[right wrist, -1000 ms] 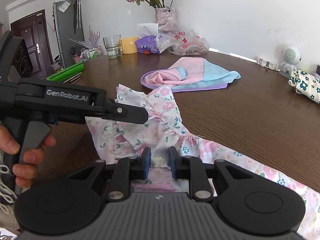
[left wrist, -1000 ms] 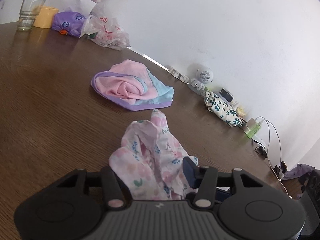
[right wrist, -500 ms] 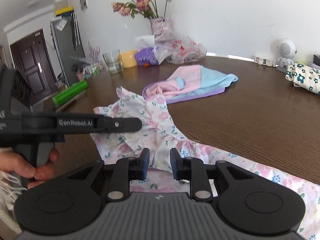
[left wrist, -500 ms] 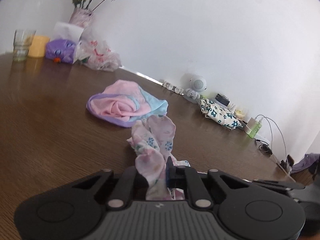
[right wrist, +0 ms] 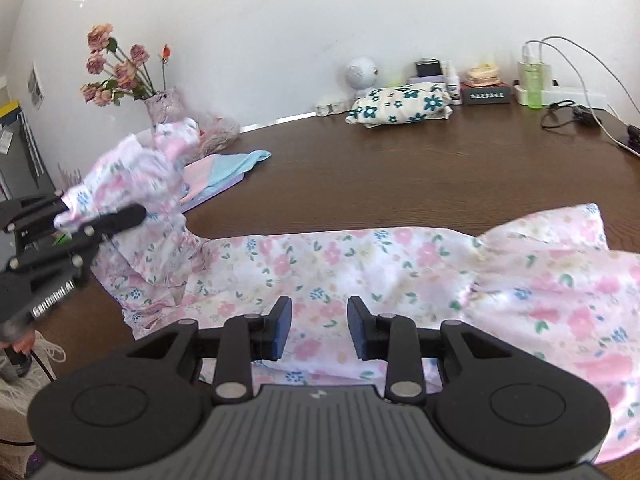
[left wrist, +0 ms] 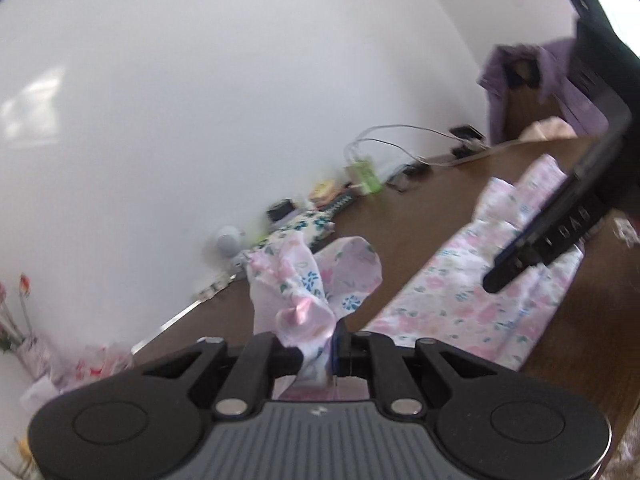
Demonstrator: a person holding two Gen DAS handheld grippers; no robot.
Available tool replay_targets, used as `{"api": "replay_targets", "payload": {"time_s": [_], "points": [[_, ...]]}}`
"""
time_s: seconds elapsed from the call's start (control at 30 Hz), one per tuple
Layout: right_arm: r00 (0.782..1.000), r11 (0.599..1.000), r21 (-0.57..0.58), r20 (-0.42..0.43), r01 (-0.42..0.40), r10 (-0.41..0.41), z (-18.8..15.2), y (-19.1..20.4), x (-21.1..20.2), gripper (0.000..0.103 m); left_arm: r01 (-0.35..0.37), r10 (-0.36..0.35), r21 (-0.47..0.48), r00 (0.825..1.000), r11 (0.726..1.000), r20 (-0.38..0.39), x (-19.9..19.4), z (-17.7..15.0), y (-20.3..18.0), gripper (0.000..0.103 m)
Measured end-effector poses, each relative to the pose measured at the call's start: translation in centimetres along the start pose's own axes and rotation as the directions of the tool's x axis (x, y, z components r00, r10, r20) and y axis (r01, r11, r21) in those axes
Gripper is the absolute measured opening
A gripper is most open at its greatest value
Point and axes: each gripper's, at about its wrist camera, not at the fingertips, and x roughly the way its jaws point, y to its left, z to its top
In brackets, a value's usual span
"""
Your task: Fold clothes
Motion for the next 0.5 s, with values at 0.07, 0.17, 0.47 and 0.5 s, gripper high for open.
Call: {"api": "replay_targets", "payload": {"time_s": [0.07,0.17,0.47,0.5], "points": [[1.0,1.0,0.021,0.021,-0.001,0.001,-0.4,-0.8,-0.6,0.031,0.047,-0.044,0.086,0.998,0.995,-0.039,1.3,0.2,-2.9,0.008],[0.999,1.0,0.023,0.033,-0.002,0.001,-0.7,-1.5,-1.2,0.031,0.092,-0.079,0.151,0.993,0.984,-0.092,2.9,0.2,-5.6,0.008],[0.995,0.994,0.05,0.018,-0.098,0.097,0.3,-2.0,-0.9,0.033,0.132,-0.125,0.069,0.987,0.989,-0.099,1.9,0.4,-5.0,0.035],[0.993,0.991,0.061,0.013,-0.119,0.118,0.7,-2.0,-0.6,0.033,0.138,-0.133,0.051,0.987,0.989,-0.09,1.4,0.5,-4.7,0.038]]}}
